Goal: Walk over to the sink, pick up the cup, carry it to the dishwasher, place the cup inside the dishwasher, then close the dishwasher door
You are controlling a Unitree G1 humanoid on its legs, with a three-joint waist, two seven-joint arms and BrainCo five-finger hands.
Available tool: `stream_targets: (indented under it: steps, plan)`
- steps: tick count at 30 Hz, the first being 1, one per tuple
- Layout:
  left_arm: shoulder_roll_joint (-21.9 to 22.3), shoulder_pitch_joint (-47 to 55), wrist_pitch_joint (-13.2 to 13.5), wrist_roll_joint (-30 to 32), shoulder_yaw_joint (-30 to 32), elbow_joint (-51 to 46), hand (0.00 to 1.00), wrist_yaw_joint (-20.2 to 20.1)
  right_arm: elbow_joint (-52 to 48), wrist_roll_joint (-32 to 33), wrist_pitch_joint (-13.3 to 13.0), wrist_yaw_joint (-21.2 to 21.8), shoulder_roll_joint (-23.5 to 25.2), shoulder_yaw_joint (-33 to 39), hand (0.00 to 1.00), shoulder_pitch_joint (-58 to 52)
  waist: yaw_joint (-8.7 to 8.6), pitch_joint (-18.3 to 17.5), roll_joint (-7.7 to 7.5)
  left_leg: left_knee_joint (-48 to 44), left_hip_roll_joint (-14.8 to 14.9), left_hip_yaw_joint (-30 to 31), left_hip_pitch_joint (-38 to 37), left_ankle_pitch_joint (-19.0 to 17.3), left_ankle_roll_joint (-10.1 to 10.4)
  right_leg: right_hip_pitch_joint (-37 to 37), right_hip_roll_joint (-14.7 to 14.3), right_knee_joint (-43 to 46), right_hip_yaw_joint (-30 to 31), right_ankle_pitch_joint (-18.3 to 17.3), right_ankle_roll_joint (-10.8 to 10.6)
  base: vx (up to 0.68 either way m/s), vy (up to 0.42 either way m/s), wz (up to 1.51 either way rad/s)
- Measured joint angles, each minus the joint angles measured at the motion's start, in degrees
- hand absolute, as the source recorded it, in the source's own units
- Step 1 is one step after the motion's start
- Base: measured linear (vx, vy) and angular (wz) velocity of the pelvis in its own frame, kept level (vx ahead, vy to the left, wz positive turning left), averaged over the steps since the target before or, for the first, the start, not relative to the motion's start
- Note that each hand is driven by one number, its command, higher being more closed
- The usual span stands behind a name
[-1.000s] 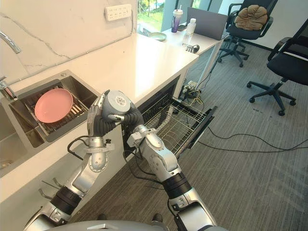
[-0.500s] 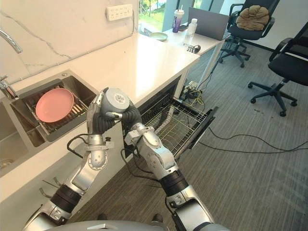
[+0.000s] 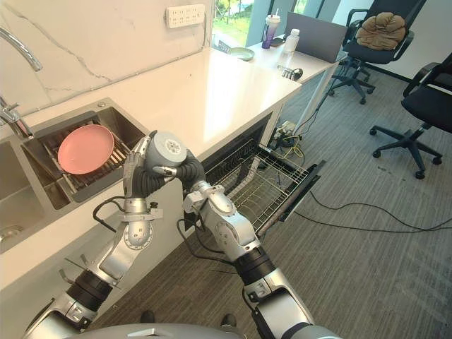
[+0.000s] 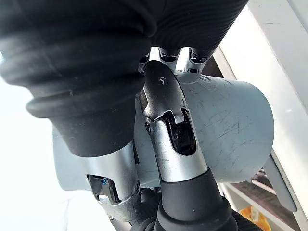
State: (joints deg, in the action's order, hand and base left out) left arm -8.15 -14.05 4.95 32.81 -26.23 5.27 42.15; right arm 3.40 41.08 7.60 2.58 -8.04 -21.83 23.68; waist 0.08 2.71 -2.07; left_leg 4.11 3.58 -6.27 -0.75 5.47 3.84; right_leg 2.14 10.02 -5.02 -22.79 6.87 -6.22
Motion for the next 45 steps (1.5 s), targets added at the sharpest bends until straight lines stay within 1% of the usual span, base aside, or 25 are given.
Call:
stream_targets:
  steps: [2,4,6,7,8,9,12,13,15,16,19,20,22,24,27,32,34,36,38,39,41,42,43,44,45]
  plan:
    - [-0.42,-0.1,0.04,0.03,-0.45,0.0,1.0,0.05,0.21,1.66,-0.96,-0.01,-0.79,-0.61,1.0,0.0,0.15,0.0,0.0,-0.01,0.03,0.04,0.04,0.0,0.01,-0.01,-0.02,0.0,-0.03,-0.01,0.02,0.0,0.0,0.0]
    - [-0.79,-0.59,0.19,0.04,-0.87,0.0,1.0,0.12,0.41,2.54,-2.66,-0.02,-1.34,-1.22,1.0,0.0,0.34,0.0,0.0,-0.1,0.07,0.15,0.33,0.03,0.05,-0.16,-0.06,0.0,-0.11,-0.01,0.04,-0.01,0.0,0.02]
    - [-1.13,-1.42,1.12,0.08,-0.91,0.0,1.0,0.2,0.48,2.47,-5.43,-0.19,-1.33,-1.7,1.0,0.01,0.61,0.01,0.01,-0.37,0.16,0.31,0.88,0.07,0.09,-0.34,-0.16,0.0,-0.2,0.09,0.14,0.0,-0.001,0.02]
    - [-1.16,-1.5,1.32,0.08,-0.9,0.0,1.0,0.23,0.49,2.42,-5.94,-0.23,-1.33,-1.8,1.0,0.01,0.67,0.01,0.01,-0.41,0.17,0.33,0.87,0.07,0.09,-0.31,-0.18,0.0,-0.2,0.09,0.14,0.0,-0.002,0.03]
    - [-1.24,-1.73,1.65,0.07,-0.9,0.01,0.0,0.25,0.49,2.16,-7.0,-0.52,-1.33,-2.02,1.0,0.02,0.74,0.01,0.02,-0.49,0.19,0.47,0.86,0.06,0.1,-0.28,-0.23,0.0,-0.21,0.09,0.14,-0.01,0.0,0.03]
    - [-1.42,-1.73,2.31,0.07,-1.03,0.12,0.0,0.16,0.49,1.13,-8.41,-1.5,-1.22,-2.27,1.0,0.19,0.83,0.04,0.05,-0.51,0.19,0.53,0.86,0.05,0.11,-0.26,-0.24,0.0,-0.21,0.09,0.14,-0.01,0.001,0.03]
    - [-1.44,-1.65,3.18,0.04,-1.06,0.41,0.0,0.16,0.49,-0.02,-10.11,-4.08,-0.98,-2.3,1.0,1.11,0.93,0.07,0.11,-0.51,0.19,0.53,0.86,0.05,0.11,-0.27,-0.24,-0.01,-0.16,0.09,0.15,0.0,0.0,0.0]
    - [-1.43,-1.65,3.39,-0.07,-1.06,0.58,0.0,0.11,0.49,-2.59,-11.66,-6.6,-0.86,-2.28,1.0,1.41,0.98,0.12,0.19,-0.51,0.19,0.5,0.82,0.04,0.13,-0.27,-0.24,-0.01,-0.1,0.09,0.15,0.0,0.0,0.0]
    - [-1.42,-1.66,3.65,-0.26,-1.06,0.92,0.0,0.09,0.49,-4.97,-12.29,-8.01,-0.66,-2.31,1.0,1.4,1.0,0.23,0.36,-0.51,0.2,0.44,0.8,0.03,0.14,-0.3,-0.24,-0.01,-0.03,0.08,0.16,0.0,0.0,0.0]
    - [-1.4,-1.66,3.86,-1.43,-1.08,1.37,0.0,0.08,0.49,-9.74,-12.67,-10.45,-0.06,-2.28,1.0,1.4,0.93,0.42,0.64,-0.49,0.2,0.34,0.8,0.03,0.15,-0.38,-0.24,-0.01,0.07,0.07,0.16,-0.01,0.002,-0.03]
    - [-1.36,-1.57,4.27,-2.77,-1.16,2.8,0.0,0.09,0.49,-16.89,-14.23,-14.29,0.39,-2.04,1.0,1.4,0.75,0.7,1.08,-0.47,0.22,0.17,0.74,0.03,0.16,-0.46,-0.24,-0.01,0.19,0.07,0.16,0.0,0.0,-0.04]
    - [-1.36,-1.3,4.65,-2.76,-1.73,2.86,0.0,0.09,0.49,-19.19,-15.05,-15.94,0.43,-1.56,1.0,1.4,0.74,0.85,1.22,-0.46,0.21,0.11,0.72,0.02,0.17,-0.5,-0.24,0.0,0.25,0.07,0.16,0.0,0.0,0.0]
    - [-1.38,-0.45,5.81,-2.53,-4.72,2.93,0.0,-0.08,0.49,-20.33,-16.61,-18.8,1.2,1.65,1.0,1.58,0.79,0.99,1.38,-0.4,0.18,0.08,0.67,0.02,0.18,-0.51,-0.24,0.0,0.32,0.09,0.14,0.0,0.0,0.0]
    - [-1.24,1.62,6.85,-1.02,-10.1,3.51,0.0,-0.68,0.47,-21.31,-19.0,-22.84,1.92,6.33,1.0,4.19,0.5,1.35,1.61,-0.38,0.15,-0.12,0.47,-0.01,0.2,-0.5,-0.22,0.0,0.56,0.18,0.1,0.0,0.0,-0.04]
    - [0.36,2.52,7.52,0.0,-11.69,4.29,0.0,-1.03,0.4,-22.5,-21.68,-26.31,1.21,7.54,1.0,6.46,-0.11,1.57,1.65,-0.3,0.25,-0.36,-0.16,-0.15,0.37,-0.27,-0.3,0.02,1.14,0.19,0.11,0.0,-0.001,-0.1]
    - [0.56,1.73,8.27,0.12,-11.16,4.04,0.0,0.12,0.46,-27.65,-21.85,-30.84,0.13,8.11,1.0,5.97,-0.56,1.67,1.84,-0.26,0.3,-0.46,-0.53,-0.41,0.38,-0.23,-0.3,0.1,1.7,0.19,0.11,0.0,-0.002,-0.08]
    - [0.9,1.73,8.72,0.11,-10.08,3.53,0.0,0.21,0.46,-28.14,-21.85,-32.05,-0.05,9.06,1.0,5.86,-0.57,1.68,1.84,-0.22,0.29,-0.4,-0.56,-0.39,0.36,-0.24,-0.29,0.13,1.69,0.18,0.1,0.0,0.0,0.0]
    - [1.0,1.72,9.18,0.04,-9.63,1.98,0.0,0.88,0.46,-30.11,-21.86,-34.04,-1.87,9.3,1.0,5.46,-0.54,1.7,1.81,0.17,0.21,-0.39,-0.86,-0.31,0.27,-0.1,-0.24,0.22,1.69,0.17,0.08,0.0,0.0,0.0]
    - [1.02,1.73,9.83,-0.15,-9.64,2.07,0.0,0.8,0.41,-30.29,-21.86,-34.4,-2.24,10.54,1.0,4.84,-0.55,1.72,1.76,0.25,0.19,-0.37,-1.16,-0.32,0.27,0.13,-0.22,0.27,1.72,0.12,0.02,0.0,0.0,0.0]
    - [1.03,1.74,10.98,-1.78,-9.52,2.07,0.0,-0.17,0.29,-30.36,-21.85,-34.68,-2.29,12.3,1.0,4.31,-0.56,1.75,1.73,0.26,0.18,-0.37,-1.15,-0.33,0.27,0.11,-0.21,0.28,1.74,0.11,0.0,0.0,0.0,0.0]
    - [1.02,1.98,12.91,-8.22,-9.36,2.1,0.0,-4.9,0.28,-30.55,-21.7,-35.44,-2.68,15.79,1.0,3.17,-0.57,1.83,1.61,0.27,0.17,-0.38,-1.15,-0.35,0.27,0.1,-0.21,0.33,1.77,0.08,-0.04,0.0,0.0,0.0]
    - [1.05,2.6,13.58,-13.97,-9.41,2.12,0.0,-9.41,0.14,-30.53,-21.62,-35.54,-3.43,18.22,1.0,2.19,-0.61,1.86,1.55,0.28,0.16,-0.39,-1.15,-0.38,0.28,0.09,-0.21,0.34,1.83,0.05,-0.08,0.0,0.0,0.0]
    - [1.11,3.92,13.53,-20.64,-9.47,2.25,0.0,-15.19,-0.25,-30.62,-21.57,-35.44,-4.45,20.42,1.0,0.97,-0.77,1.89,1.51,0.29,0.14,-0.43,-1.15,-0.45,0.28,0.06,-0.2,0.35,1.91,-0.05,-0.18,0.0,0.0,0.0]
    - [1.12,4.86,13.1,-24.13,-9.77,2.36,0.0,-18.35,-0.25,-30.79,-21.57,-35.34,-4.84,21.52,1.0,0.55,-0.93,1.89,1.5,0.29,0.14,-0.47,-1.15,-0.52,0.32,0.03,-0.2,0.35,1.95,-0.07,-0.2,0.0,-0.002,-0.04]
    - [1.22,6.79,11.82,-29.47,-10.05,3.48,0.0,-23.8,-0.26,-30.99,-21.57,-34.91,-5.77,23.57,1.0,-0.4,-1.28,1.9,1.5,0.29,0.15,-0.65,-1.16,-0.64,0.31,-0.05,-0.21,0.36,2.12,-0.12,-0.23,0.01,-0.003,-0.07]
